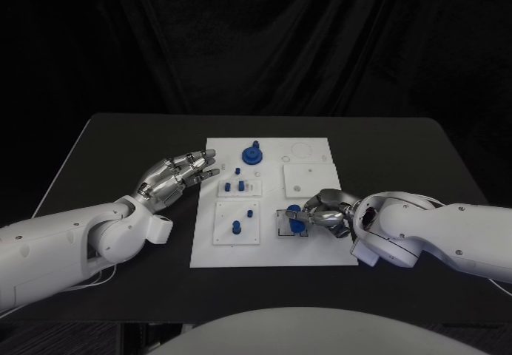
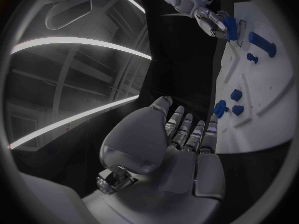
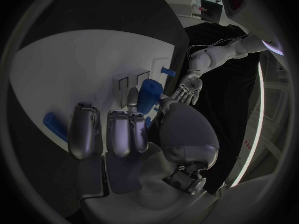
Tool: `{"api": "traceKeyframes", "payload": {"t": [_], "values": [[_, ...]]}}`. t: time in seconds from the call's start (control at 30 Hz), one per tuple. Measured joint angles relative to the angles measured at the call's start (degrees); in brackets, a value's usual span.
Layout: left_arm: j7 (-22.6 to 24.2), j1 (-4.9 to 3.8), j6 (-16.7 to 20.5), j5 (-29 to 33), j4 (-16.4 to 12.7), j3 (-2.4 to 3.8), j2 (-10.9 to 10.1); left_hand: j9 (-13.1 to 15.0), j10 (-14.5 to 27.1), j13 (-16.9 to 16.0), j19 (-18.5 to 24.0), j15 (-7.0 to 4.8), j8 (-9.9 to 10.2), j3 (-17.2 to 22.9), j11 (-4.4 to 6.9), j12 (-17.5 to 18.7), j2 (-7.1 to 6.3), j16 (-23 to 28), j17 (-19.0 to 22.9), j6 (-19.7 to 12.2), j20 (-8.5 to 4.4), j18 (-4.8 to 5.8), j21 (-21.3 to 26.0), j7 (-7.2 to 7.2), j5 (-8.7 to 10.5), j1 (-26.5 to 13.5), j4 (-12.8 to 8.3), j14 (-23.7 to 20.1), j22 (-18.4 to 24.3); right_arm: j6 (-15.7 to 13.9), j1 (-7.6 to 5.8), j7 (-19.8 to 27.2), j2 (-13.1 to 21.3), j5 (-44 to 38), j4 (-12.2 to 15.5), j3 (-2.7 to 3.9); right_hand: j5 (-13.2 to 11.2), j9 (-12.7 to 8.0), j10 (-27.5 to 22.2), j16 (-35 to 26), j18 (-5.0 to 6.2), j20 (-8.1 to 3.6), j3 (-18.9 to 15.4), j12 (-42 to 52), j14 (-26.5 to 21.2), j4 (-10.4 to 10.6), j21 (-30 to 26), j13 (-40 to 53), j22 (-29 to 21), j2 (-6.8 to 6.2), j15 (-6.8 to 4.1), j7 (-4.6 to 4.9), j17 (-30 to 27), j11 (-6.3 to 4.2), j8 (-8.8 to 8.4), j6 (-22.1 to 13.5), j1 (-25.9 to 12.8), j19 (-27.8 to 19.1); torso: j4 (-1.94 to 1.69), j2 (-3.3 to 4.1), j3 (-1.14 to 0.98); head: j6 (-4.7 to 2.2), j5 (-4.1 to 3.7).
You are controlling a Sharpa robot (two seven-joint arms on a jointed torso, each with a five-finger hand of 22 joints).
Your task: Assemble the parts on the task board
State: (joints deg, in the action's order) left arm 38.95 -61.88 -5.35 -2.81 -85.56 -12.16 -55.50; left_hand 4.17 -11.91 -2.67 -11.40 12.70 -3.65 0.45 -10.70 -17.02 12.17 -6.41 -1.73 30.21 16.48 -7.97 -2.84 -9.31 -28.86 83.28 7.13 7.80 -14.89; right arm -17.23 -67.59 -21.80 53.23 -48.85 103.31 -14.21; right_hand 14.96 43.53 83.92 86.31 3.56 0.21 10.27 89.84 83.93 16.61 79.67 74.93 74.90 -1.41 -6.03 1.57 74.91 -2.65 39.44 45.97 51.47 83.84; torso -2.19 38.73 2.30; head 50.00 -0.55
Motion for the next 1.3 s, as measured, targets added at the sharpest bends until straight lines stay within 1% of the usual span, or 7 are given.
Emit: {"api": "traceKeyframes", "payload": {"t": [0.13, 0.4, 0.7, 0.8, 1.03, 1.17, 1.3], "values": [[0.0, 0.02, 0.0, 0.0, 0.0, 0.0, 0.0, 0.0, 0.0, 0.0, 0.0, 0.0, 0.0, 0.0, 0.0, 0.0, 0.0, 0.0, 0.0, 0.0, 0.0, -0.01, 0.0, 0.0, 0.0, 0.0, 0.0, 0.0, 0.0, 0.0, 0.0, 0.1, 0.0, 0.0, 0.0, 0.0, -2.9, -0.1, 0.0, 0.0, 0.0, 0.2, -1.7, 0.0, 0.0, 0.0, 0.0, 0.0, 0.0, 0.54, 0.0, 0.0, 0.0, 0.0, 0.0, 0.0, -1.4, 0.2, 0.01, 0.01, -0.01, 0.0, 0.04], [0.0, 0.09, 0.0, 0.0, 0.1, 0.0, 0.0, 0.0, 0.0, 0.0, 0.0, 0.0, 0.0, 0.0, 0.0, 0.0, 0.0, 0.0, 0.0, 0.0, 0.0, 0.0, 0.0, 0.0, 0.0, 0.0, 0.0, 0.0, 0.1, -0.1, 0.0, 0.5, 0.1, 0.0, 0.0, 0.0, -3.2, -0.1, 0.0, 0.5, 0.0, 0.21, -4.7, 0.0, 0.0, 0.1, 0.4, 0.0, 0.0, 0.74, 0.0, -0.01, 0.0, 0.0, 0.0, 0.0, -3.0, 0.2, 0.01, 0.01, -0.02, 0.0, 0.01], [0.0, 0.16, -0.1, 0.0, 0.1, 0.0, 0.0, 0.0, 0.0, 0.0, 0.0, 0.0, 0.0, 0.0, 0.01, 0.0, 0.0, 0.0, 0.0, 0.0, 0.0, 0.0, 0.0, 0.0, 0.0, 0.0, 0.0, 0.0, 0.1, -0.3, 0.0, 1.3, 0.6, 0.0, 0.3, 0.0, -3.7, -0.1, 0.0, 0.7, 0.0, 0.2, -5.1, 0.0, 0.0, 0.1, 0.8, 0.0, 0.0, 0.96, 0.0, 0.0, 0.0, 0.0, 0.0, 0.0, -3.2, 0.2, 0.01, 0.01, -0.01, 0.0, 0.05], [0.0, 0.18, -0.1, 0.0, 0.1, 0.0, 0.0, 0.0, 0.0, 0.0, 0.0, 0.0, 0.0, 0.0, 0.01, 0.0, 0.0, 0.0, 0.0, 0.0, 0.0, -0.01, 0.0, 0.0, 0.0, 0.0, 0.0, 0.0, 0.1, -0.4, 0.0, 1.5, 0.8, 0.0, 0.4, 0.0, -3.6, -0.1, 0.0, 0.7, -0.93, 0.2, -5.4, 0.0, 0.0, -0.2, 0.8, 0.0, 0.0, 0.98, 0.0, 0.0, 0.0, 0.0, 0.0, 0.0, -3.2, 0.2, 0.01, 0.0, -0.01, 0.0, 0.13], [0.0, 0.24, -0.1, 0.0, 0.1, 0.0, -0.2, 0.0, 0.0, 0.0, 0.0, 0.0, 0.0, 0.0, 0.01, 0.0, 0.0, 0.0, 0.0, 0.0, 0.0, 0.0, 0.0, 0.0, 0.0, 0.0, 0.0, 0.0, 0.1, -1.1, 0.0, 2.1, 2.4, 0.0, 1.8, 0.01, -0.3, 0.1, 0.0, 1.1, -0.92, 0.2, -6.4, 0.0, 0.0, -0.5, 1.0, 0.0, 0.0, 2.35, 0.0, 0.0, 0.0, 0.0, 0.18, 0.0, -0.8, 0.2, 0.0, 0.0, -0.01, 0.0, -0.03], [0.0, 0.25, -0.1, 0.0, 0.0, 0.0, -0.3, 0.0, 0.0, 0.0, 0.0, 0.0, 0.0, 0.1, 0.02, 0.0, 0.0, 0.0, 0.0, 0.0, 0.0, 0.0, 0.0, 0.0, 0.0, 0.0, 0.1, 0.0, 0.1, -1.5, -0.65, 2.2, 4.5, -0.3, 3.3, -0.03, 2.3, 0.1, 0.0, 1.1, -0.92, 0.2, -7.1, 0.0, 0.0, -0.9, 1.3, 0.0, 0.0, 1.88, 0.0, 0.0, 0.0, -0.01, 0.24, 0.0, 1.4, 0.2, 0.0, -0.01, -0.01, 0.0, -0.16], [0.0, 0.26, -0.1, 0.0, -0.2, 0.0, -0.6, 0.0, 0.0, 0.0, 0.0, 0.0, 0.0, 0.1, 0.02, 0.0, 0.0, 0.0, 0.0, 0.0, 0.0, 0.0, 0.0, 0.0, 0.0, 0.0, 0.1, 0.0, 0.1, -1.9, -2.11, 2.0, 7.2, -1.5, 4.7, 0.02, 2.5, 0.0, 0.0, 1.1, -0.92, 0.2, -8.1, 0.0, 0.0, -1.1, 1.3, 0.0, 0.0, 1.03, 0.0, 0.28, 0.0, 0.0, 0.24, -0.3, 2.3, 0.2, 0.0, -0.01, -0.01, 0.0, -0.25]]}}
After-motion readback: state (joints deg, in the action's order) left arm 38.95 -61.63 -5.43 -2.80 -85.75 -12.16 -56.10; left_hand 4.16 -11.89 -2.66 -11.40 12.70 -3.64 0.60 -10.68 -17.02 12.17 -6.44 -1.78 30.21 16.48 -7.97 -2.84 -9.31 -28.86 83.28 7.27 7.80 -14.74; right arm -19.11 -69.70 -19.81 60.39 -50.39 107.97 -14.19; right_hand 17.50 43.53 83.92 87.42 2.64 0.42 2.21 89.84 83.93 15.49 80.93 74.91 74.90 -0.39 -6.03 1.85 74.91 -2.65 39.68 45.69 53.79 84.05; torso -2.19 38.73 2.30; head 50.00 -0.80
